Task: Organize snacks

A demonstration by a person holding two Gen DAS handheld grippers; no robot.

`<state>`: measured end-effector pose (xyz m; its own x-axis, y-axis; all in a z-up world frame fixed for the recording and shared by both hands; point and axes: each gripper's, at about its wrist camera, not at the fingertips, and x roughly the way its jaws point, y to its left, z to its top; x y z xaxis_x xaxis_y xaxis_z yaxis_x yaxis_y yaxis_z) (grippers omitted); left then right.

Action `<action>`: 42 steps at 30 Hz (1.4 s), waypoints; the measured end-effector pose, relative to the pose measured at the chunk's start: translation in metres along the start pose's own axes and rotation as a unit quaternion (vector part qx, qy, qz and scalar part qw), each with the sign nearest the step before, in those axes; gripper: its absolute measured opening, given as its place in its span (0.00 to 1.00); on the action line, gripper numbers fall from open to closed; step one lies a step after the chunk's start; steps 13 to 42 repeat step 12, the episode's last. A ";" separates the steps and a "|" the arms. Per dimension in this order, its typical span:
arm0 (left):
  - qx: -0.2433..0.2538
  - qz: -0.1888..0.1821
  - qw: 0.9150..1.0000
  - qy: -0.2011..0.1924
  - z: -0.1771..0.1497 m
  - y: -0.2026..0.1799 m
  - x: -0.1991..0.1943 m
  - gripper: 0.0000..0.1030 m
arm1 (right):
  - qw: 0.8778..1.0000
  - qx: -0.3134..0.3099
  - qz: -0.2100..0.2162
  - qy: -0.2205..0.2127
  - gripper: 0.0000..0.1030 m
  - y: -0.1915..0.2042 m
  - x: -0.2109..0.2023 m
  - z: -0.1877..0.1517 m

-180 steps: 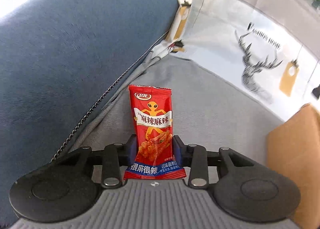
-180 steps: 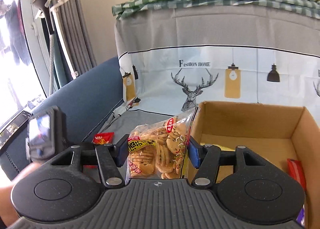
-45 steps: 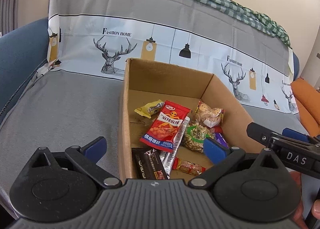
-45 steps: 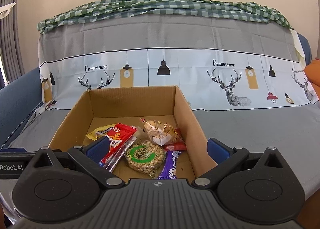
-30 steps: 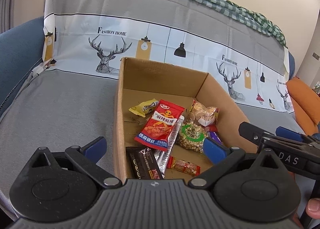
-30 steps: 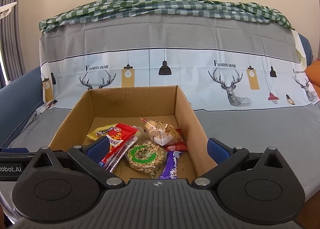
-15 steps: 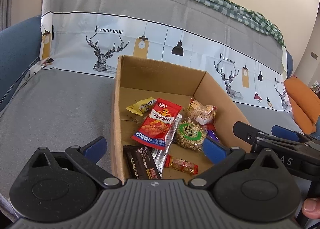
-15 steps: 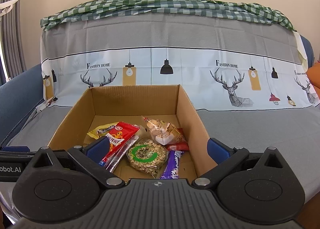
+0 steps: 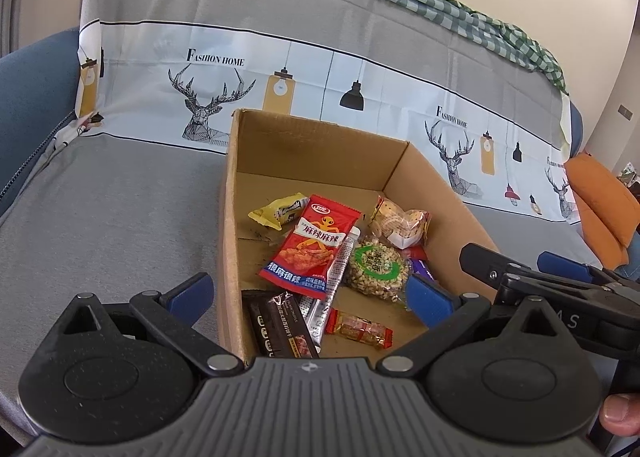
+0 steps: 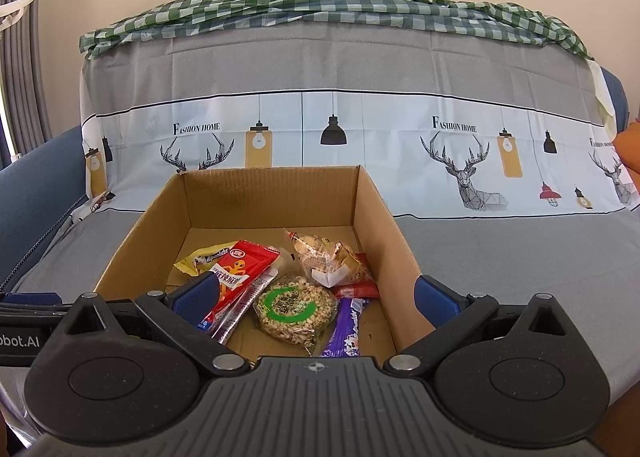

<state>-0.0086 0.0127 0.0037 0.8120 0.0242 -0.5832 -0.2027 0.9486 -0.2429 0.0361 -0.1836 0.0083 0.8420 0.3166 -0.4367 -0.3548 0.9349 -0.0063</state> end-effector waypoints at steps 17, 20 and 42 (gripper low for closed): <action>-0.016 -0.013 1.000 0.007 0.003 0.003 0.009 0.99 | 1.000 0.010 -0.002 0.023 0.99 0.000 0.011 0.002; -0.016 -0.013 1.000 0.007 0.003 0.003 0.009 0.99 | 1.000 0.010 -0.002 0.023 0.99 0.000 0.011 0.002; -0.016 -0.013 1.000 0.007 0.003 0.003 0.009 0.99 | 1.000 0.010 -0.002 0.023 0.99 0.000 0.011 0.002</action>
